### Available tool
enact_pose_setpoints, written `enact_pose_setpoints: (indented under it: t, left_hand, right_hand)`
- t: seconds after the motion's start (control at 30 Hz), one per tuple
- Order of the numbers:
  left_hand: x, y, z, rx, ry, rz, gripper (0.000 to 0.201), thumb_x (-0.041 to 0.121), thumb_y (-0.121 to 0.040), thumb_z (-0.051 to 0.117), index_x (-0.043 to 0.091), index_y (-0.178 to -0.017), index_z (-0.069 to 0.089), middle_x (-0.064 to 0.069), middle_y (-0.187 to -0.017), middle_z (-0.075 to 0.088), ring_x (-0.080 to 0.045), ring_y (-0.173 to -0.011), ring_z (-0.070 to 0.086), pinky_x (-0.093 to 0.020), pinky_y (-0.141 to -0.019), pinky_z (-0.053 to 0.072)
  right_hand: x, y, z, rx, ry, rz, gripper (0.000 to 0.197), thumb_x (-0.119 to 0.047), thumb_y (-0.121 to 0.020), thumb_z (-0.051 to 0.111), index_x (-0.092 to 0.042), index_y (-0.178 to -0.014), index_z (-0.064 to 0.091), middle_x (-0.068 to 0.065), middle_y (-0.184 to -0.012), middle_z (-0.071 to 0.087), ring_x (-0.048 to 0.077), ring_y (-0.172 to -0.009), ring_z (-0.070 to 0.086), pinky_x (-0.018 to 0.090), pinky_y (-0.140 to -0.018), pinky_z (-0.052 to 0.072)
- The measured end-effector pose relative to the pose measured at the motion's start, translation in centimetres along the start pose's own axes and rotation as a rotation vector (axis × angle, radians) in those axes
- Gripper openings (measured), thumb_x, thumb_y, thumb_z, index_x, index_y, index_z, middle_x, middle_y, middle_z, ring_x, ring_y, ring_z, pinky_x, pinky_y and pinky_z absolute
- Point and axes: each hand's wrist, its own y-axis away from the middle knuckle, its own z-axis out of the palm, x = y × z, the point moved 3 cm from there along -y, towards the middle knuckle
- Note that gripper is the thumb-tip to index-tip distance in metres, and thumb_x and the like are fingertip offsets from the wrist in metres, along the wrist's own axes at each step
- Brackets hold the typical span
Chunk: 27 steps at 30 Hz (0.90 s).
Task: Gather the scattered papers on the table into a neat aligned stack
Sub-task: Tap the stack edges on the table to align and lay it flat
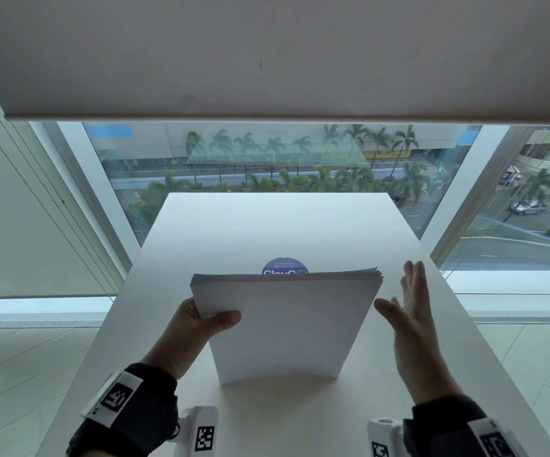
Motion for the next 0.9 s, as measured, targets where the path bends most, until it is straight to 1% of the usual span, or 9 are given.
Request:
enact_pose_setpoints:
  t: [0.07, 0.13, 0.27, 0.4, 0.47, 0.53, 0.63, 0.8, 0.9]
  left_hand:
    - [-0.3, 0.0, -0.1, 0.000, 0.002, -0.006, 0.054, 0.043, -0.031, 0.089, 0.028, -0.081, 0.079, 0.006, -0.084, 0.077, -0.004, -0.080, 0.070, -0.016, -0.071, 0.055]
    - [-0.4, -0.2, -0.4, 0.018, 0.005, -0.017, 0.045, 0.034, -0.035, 0.085, 0.029, -0.080, 0.079, 0.007, -0.083, 0.077, -0.004, -0.079, 0.070, -0.015, -0.070, 0.054]
    - [-0.3, -0.3, -0.4, 0.012, 0.023, -0.022, 0.041, 0.030, -0.038, 0.082, 0.028, -0.079, 0.079, 0.006, -0.081, 0.077, -0.004, -0.077, 0.070, -0.014, -0.068, 0.054]
    - [-0.3, -0.4, -0.5, 0.032, 0.029, -0.029, 0.033, 0.029, -0.044, 0.077, 0.029, -0.077, 0.079, 0.007, -0.080, 0.077, -0.003, -0.076, 0.070, -0.013, -0.069, 0.054]
    - [-0.3, -0.5, -0.6, 0.035, 0.027, -0.033, 0.034, 0.029, -0.044, 0.077, 0.028, -0.078, 0.079, 0.006, -0.081, 0.077, -0.004, -0.078, 0.070, -0.014, -0.069, 0.055]
    - [-0.3, -0.5, -0.6, 0.032, 0.027, -0.037, 0.033, 0.029, -0.045, 0.077, 0.027, -0.078, 0.079, 0.006, -0.082, 0.077, -0.004, -0.078, 0.070, -0.014, -0.069, 0.054]
    - [-0.1, -0.4, -0.5, 0.037, 0.032, -0.029, 0.034, 0.026, -0.042, 0.078, 0.029, -0.076, 0.079, 0.007, -0.079, 0.077, -0.003, -0.075, 0.070, -0.014, -0.068, 0.055]
    - [-0.1, -0.4, -0.6, 0.043, 0.040, -0.025, 0.037, 0.022, -0.040, 0.079, 0.031, -0.076, 0.079, 0.008, -0.078, 0.077, -0.002, -0.075, 0.070, -0.013, -0.068, 0.055]
    - [-0.2, -0.5, -0.6, 0.045, 0.018, -0.027, 0.035, 0.008, -0.048, 0.078, 0.032, -0.073, 0.078, 0.010, -0.075, 0.077, 0.000, -0.073, 0.070, -0.013, -0.066, 0.054]
  right_hand:
    - [0.9, 0.8, 1.3, -0.118, -0.082, 0.026, 0.085, -0.006, -0.065, 0.050, -0.020, -0.145, 0.026, -0.014, -0.144, 0.037, 0.002, -0.133, 0.035, 0.030, -0.114, 0.028]
    - [1.3, 1.2, 2.2, -0.245, -0.105, 0.060, 0.073, -0.001, -0.063, 0.048, -0.014, -0.134, 0.043, -0.009, -0.127, 0.059, 0.001, -0.115, 0.054, 0.020, -0.097, 0.043]
    - [1.5, 0.1, 0.5, -0.023, -0.236, 0.052, 0.083, -0.008, -0.066, 0.048, -0.023, -0.144, 0.025, -0.012, -0.142, 0.042, 0.000, -0.128, 0.040, 0.025, -0.110, 0.024]
    - [1.0, 0.7, 2.1, -0.308, -0.091, 0.069, 0.060, -0.004, -0.068, 0.050, -0.015, -0.127, 0.050, -0.007, -0.120, 0.063, 0.004, -0.109, 0.057, 0.020, -0.096, 0.042]
    - [1.1, 0.5, 1.9, -0.195, -0.139, 0.069, 0.071, -0.006, -0.067, 0.052, -0.023, -0.135, 0.038, -0.014, -0.132, 0.052, -0.007, -0.116, 0.049, 0.022, -0.107, 0.031]
    - [1.3, 0.4, 1.4, -0.092, -0.173, 0.040, 0.080, -0.010, -0.066, 0.054, -0.030, -0.139, 0.026, -0.014, -0.142, 0.041, -0.001, -0.132, 0.037, 0.032, -0.117, 0.019]
    - [1.1, 0.8, 2.8, -0.272, -0.035, 0.027, 0.078, -0.008, -0.065, 0.058, -0.016, -0.140, 0.037, -0.003, -0.136, 0.053, 0.008, -0.125, 0.048, 0.028, -0.105, 0.036]
    - [0.7, -0.3, 2.7, -0.119, -0.137, 0.056, 0.081, -0.007, -0.065, 0.051, -0.027, -0.141, 0.028, -0.028, -0.122, 0.049, -0.022, -0.108, 0.046, 0.016, -0.104, 0.029]
    - [1.1, -0.5, 3.5, -0.198, 0.064, 0.081, 0.059, -0.009, -0.065, 0.056, -0.032, -0.118, 0.049, -0.013, -0.111, 0.063, 0.002, -0.099, 0.059, 0.023, -0.086, 0.045]
